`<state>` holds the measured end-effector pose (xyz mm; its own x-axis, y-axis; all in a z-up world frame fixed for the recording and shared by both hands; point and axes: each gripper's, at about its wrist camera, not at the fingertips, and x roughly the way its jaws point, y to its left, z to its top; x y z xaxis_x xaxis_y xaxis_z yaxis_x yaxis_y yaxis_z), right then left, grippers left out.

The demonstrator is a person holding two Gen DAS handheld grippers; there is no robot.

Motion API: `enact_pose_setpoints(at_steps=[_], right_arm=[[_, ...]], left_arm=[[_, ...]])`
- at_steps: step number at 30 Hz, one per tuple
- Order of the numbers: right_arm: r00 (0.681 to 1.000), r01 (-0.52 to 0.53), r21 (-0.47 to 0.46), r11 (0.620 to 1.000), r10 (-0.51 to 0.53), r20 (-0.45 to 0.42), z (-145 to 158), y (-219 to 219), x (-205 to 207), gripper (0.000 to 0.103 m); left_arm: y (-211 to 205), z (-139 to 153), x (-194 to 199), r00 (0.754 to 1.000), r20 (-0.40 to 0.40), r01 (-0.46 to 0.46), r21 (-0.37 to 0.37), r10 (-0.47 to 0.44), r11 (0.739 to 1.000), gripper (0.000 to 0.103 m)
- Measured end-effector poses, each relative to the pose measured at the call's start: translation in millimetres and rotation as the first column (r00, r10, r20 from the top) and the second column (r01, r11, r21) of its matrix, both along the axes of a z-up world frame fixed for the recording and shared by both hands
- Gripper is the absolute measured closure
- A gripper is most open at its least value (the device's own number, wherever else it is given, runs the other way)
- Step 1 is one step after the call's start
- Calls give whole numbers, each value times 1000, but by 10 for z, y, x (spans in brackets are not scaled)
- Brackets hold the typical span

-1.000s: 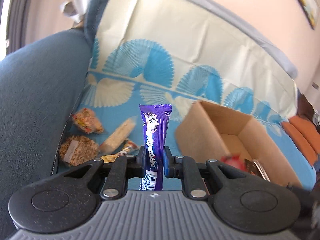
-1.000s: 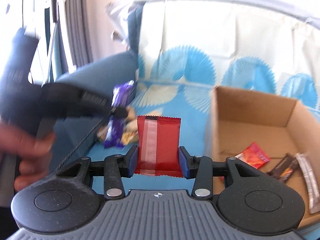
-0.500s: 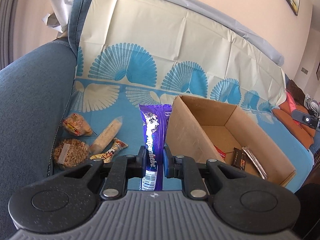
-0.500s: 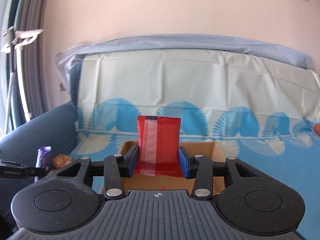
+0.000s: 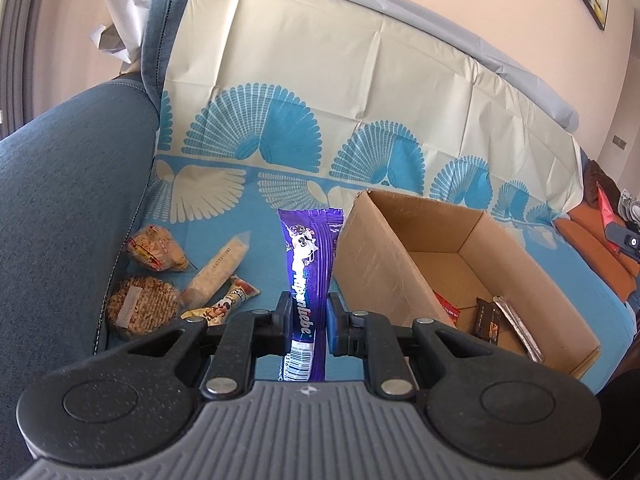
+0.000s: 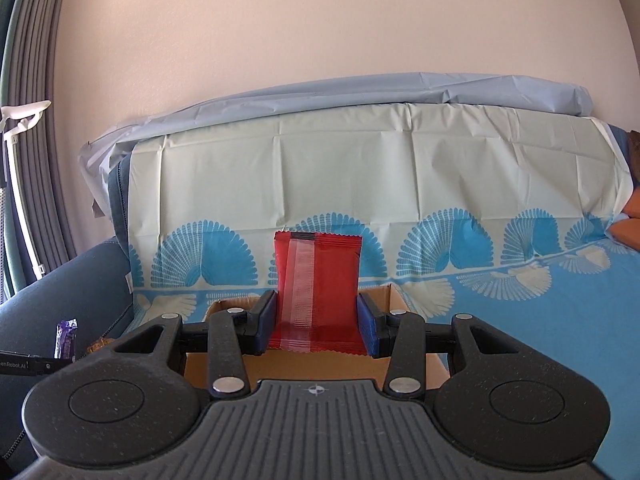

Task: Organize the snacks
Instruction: 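Carry the purple bar in the left tool while right tool carries red packet over box, then open both tools to drop the purple bar and red packet into the box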

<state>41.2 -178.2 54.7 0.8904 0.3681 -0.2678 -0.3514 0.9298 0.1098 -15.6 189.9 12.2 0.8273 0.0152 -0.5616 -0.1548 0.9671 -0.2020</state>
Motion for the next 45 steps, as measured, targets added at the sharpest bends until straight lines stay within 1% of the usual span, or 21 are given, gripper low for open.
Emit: enact_pose_setpoints(at_steps=[7,14,23,30,33,39,45], right_arm=[[1000,-14,4,1000,14,15,-16,-23,4,59],[998,-38,-34,999,39,45,-30,-27,54,59],[999,-16,-24,1000,17,47,-38,-88,143,59],[997,-40,-52,998,43,62,-51,-31,128,59],[997,-42,-56,998,45,64,-53,-27,121,59],[997,-41,-47,998,44,58,-58,-21,144,59],[996,-63,-66,996,67,59,-75,67,151,58]], left_arm=[[-104,13,48,1000,-3,1,33,0,999,85],[-209,14,87,1000,-3,8,67,-8,998,85],[-272,45,128,1000,-9,14,84,-13,996,85],[-357,131,131,1000,11,21,90,-23,996,85],[-413,170,133,999,19,34,95,-36,995,85],[-537,292,101,997,53,57,76,-61,995,85],[-734,407,100,991,84,96,77,-102,992,85]])
